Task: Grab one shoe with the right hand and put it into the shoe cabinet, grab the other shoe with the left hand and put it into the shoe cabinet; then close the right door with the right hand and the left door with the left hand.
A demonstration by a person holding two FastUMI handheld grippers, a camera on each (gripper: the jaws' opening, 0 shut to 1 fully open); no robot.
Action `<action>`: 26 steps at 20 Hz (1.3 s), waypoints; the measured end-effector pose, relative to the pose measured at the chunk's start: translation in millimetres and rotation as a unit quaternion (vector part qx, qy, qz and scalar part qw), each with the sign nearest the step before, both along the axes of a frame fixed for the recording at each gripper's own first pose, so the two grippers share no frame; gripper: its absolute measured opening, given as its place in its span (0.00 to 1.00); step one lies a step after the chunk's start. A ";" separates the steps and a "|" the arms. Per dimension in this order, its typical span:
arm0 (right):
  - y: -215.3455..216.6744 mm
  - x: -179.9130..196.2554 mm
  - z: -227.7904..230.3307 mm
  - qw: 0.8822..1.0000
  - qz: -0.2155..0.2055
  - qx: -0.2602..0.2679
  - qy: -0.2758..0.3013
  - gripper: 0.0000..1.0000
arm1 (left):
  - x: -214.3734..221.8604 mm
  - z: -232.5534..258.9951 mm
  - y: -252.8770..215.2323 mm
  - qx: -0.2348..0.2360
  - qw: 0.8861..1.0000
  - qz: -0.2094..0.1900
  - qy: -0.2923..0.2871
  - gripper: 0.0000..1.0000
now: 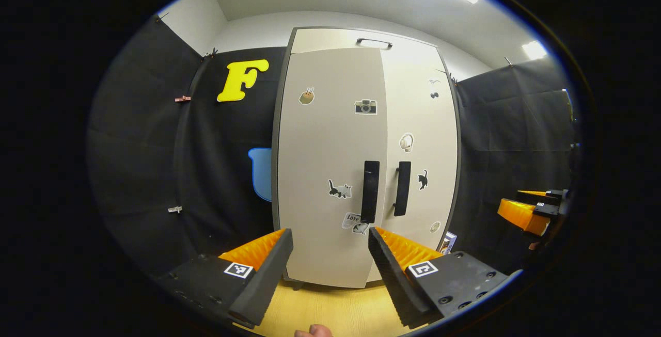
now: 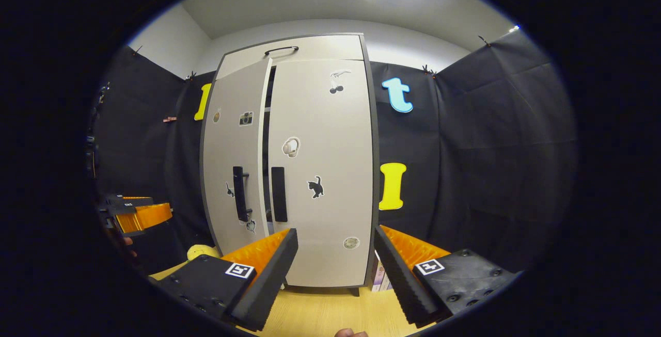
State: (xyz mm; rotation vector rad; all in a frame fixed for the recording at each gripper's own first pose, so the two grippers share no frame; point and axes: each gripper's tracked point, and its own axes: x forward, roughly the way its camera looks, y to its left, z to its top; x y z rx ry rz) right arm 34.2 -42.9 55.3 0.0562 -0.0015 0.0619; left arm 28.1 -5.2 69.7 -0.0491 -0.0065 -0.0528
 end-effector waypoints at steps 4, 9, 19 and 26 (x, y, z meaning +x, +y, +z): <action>4.0 0.6 -3.6 1.000 0.002 0.003 0.006 0.97 | 0.5 -1.5 1.9 0.002 1.000 0.001 0.000 0.93; 10.5 1.5 -6.3 1.000 0.009 0.000 0.010 0.97 | 2.0 -5.7 5.7 -0.002 1.000 0.005 0.004 0.93; 8.1 2.5 -8.7 1.000 0.008 -0.004 0.010 0.97 | 4.8 -8.8 2.0 -0.002 1.000 0.002 0.007 0.93; 7.5 5.0 -9.5 1.000 0.009 -0.007 0.011 0.97 | 9.5 -8.7 3.1 -0.003 1.000 0.003 0.008 0.93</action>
